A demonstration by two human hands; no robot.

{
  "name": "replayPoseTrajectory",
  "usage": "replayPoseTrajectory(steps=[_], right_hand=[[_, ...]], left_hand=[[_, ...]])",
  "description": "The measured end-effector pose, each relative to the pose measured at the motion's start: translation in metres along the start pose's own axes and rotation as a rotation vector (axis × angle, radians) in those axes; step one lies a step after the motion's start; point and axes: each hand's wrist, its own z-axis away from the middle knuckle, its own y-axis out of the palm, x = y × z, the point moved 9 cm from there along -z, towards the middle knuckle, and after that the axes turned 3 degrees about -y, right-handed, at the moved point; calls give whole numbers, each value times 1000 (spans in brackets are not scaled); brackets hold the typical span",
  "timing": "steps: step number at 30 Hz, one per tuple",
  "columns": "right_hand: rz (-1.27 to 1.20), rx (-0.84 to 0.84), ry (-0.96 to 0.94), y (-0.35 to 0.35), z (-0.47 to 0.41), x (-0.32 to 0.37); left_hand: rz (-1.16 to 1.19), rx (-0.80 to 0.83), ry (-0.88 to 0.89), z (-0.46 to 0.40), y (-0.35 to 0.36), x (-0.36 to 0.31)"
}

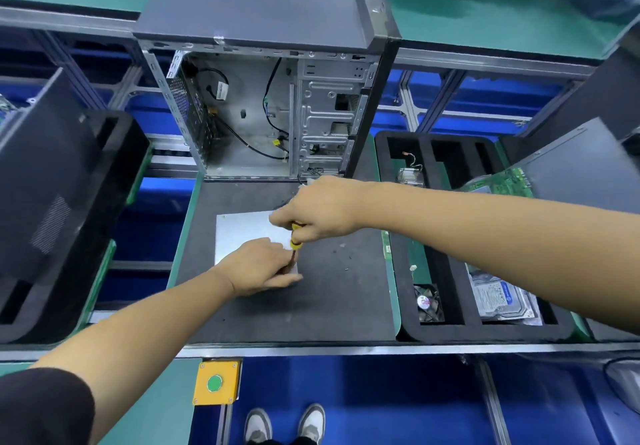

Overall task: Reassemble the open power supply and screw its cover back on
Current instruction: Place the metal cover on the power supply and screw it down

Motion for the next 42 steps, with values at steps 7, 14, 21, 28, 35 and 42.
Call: replayPoseTrajectory(steps=[7,14,21,28,35,42], right_hand=[[-62,-109,311,13,79,-59],[-197,-71,589,84,143,-97],[-290,-115,670,107,166,-101],[-331,-204,670,97,169,-104],[-404,-318,602,45,150,-95],[-329,-320,451,-10,95,-57]], left_hand=[[-91,19,-96,-27,-7,-30],[41,290,-460,-95,48,-67],[310,242,-641,-95,69,-57],[448,218,-593,-88,60,-65],[675,-37,-446,-47,-8,-60],[744,-226,-596,7,-42,-26]])
